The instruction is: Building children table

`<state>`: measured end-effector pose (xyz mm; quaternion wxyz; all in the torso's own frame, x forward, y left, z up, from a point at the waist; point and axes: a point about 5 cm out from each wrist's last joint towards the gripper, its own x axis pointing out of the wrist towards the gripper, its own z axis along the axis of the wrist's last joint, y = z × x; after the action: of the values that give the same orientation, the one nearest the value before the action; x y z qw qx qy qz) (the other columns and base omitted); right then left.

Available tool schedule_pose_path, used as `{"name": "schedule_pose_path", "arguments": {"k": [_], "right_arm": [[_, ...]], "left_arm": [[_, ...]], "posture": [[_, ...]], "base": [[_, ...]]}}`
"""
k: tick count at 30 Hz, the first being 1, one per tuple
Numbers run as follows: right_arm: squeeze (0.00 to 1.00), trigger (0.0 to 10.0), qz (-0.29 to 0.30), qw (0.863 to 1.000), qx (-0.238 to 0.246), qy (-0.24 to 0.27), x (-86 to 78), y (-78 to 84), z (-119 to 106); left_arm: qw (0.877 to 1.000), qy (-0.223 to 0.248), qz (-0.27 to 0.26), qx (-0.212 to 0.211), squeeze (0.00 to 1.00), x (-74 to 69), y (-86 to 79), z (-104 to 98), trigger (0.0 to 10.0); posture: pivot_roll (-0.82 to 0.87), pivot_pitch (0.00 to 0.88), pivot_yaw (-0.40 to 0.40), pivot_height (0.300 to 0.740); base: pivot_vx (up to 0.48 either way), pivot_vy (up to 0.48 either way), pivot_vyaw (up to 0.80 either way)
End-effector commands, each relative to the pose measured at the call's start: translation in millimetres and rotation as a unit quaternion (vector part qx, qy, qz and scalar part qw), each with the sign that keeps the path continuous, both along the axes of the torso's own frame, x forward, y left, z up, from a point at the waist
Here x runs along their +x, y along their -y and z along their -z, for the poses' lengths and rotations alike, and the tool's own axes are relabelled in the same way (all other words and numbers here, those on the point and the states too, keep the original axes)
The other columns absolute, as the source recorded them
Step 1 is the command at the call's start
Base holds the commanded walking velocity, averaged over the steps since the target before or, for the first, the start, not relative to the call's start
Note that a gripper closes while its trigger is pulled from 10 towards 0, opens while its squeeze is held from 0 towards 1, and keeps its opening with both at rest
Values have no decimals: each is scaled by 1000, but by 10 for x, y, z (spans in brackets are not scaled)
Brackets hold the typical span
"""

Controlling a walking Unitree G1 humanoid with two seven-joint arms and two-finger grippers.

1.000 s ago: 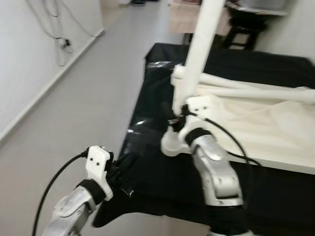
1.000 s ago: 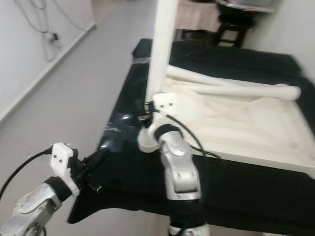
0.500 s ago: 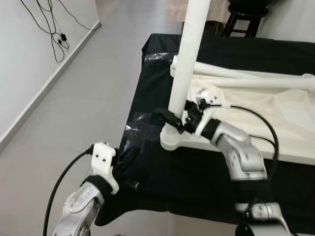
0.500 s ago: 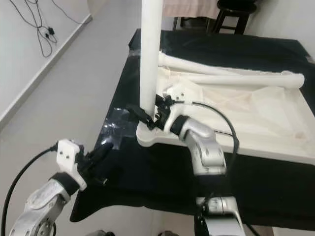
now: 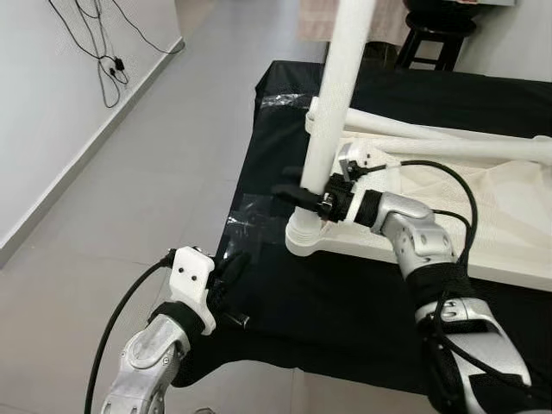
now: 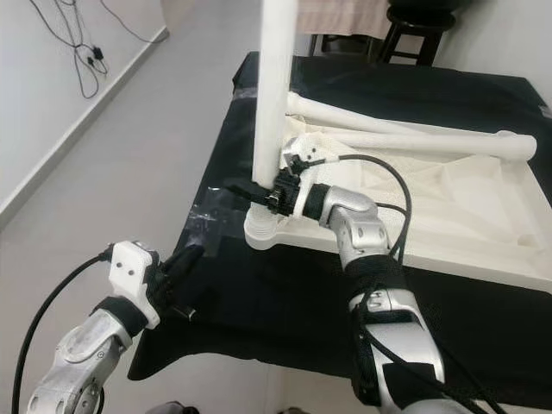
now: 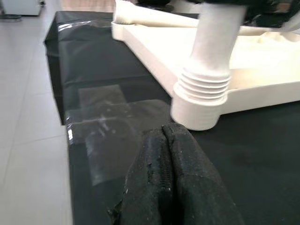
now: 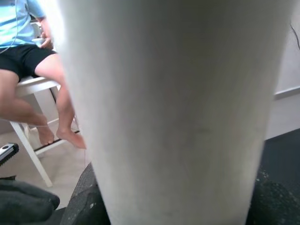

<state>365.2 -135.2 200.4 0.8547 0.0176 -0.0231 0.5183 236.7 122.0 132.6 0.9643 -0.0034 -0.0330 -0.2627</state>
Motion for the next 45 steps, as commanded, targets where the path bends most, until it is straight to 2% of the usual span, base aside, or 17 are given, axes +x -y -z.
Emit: {"name": "schedule_pose_path", "arguments": {"k": [1,5,7,9,10,12,23,24,26,27,32,33,34,35,43,44,45], "right_arm": [[0,0,-1,1000,8,-11,-12,18,51],[0,0,109,993,-38,-9,-47,85,228],[0,0,296,952,-60,-42,-134,117,445],[0,0,296,952,-60,-42,-134,117,445],[0,0,376,922,-53,-80,-321,63,604],[0,0,413,904,-48,-98,-496,-27,694],[0,0,385,919,-54,-64,-358,-204,658],[0,10000,365,928,-38,-65,-348,-296,604],[0,10000,365,928,-38,-65,-348,-296,604],[1000,10000,315,947,-13,-64,-344,-371,537],[1000,10000,181,981,39,-47,-362,-472,301],[902,10000,139,990,28,-26,-347,-446,230],[176,10000,103,994,14,-10,-327,-417,187],[0,10000,65,998,-2,-2,-304,-386,164],[0,10000,-48,999,-19,-5,-189,-315,133],[0,6000,-62,998,-12,-13,-155,-314,114],[0,0,-73,997,-4,-23,-116,-310,93]], "left_arm": [[1000,-9,-1,2,0,-6,7,55,10000],[1000,-15,-7,1,0,22,-1,90,10000],[1000,-18,-10,-4,0,37,-29,95,10000],[1000,-18,-10,-4,0,37,-29,95,10000],[1000,-18,-9,-5,0,43,-37,94,10000],[1000,-18,-5,-3,0,52,-39,90,10000],[1000,-18,-7,6,0,101,-34,100,10000],[1000,-18,-16,7,0,118,-46,104,10000],[1000,-18,-16,7,0,118,-46,104,10000],[1000,-19,-14,7,0,128,-43,108,10000],[1000,-22,-5,9,0,149,-27,117,10000],[1000,-23,-4,9,0,154,-22,119,10000],[1000,-23,-4,10,0,158,-18,121,10000],[1000,-22,-5,10,0,158,-16,123,10000],[1000,-19,-7,16,0,152,5,131,10000],[1000,-19,-7,17,0,148,7,133,10000],[1000,-18,-8,17,0,145,9,134,10000]], "posture": [[89,76,-57,740],[59,90,-51,740],[46,101,-44,740],[46,101,-44,740],[38,107,-43,740],[41,113,-30,740],[45,96,-36,740],[48,91,-36,740],[48,91,-36,740],[49,89,-37,740],[57,81,-41,740],[60,79,-44,740],[63,80,-46,740],[66,77,-50,740],[89,74,-62,740],[90,74,-62,740],[98,75,-63,740]], "base": [[0,0,0],[0,0,0],[0,0,0],[0,0,0],[0,0,0],[0,0,0],[0,0,0],[0,0,0],[0,0,0],[0,0,0],[0,0,0],[0,0,0],[0,0,0],[0,0,0],[0,0,0],[0,0,0],[0,0,0]]}}
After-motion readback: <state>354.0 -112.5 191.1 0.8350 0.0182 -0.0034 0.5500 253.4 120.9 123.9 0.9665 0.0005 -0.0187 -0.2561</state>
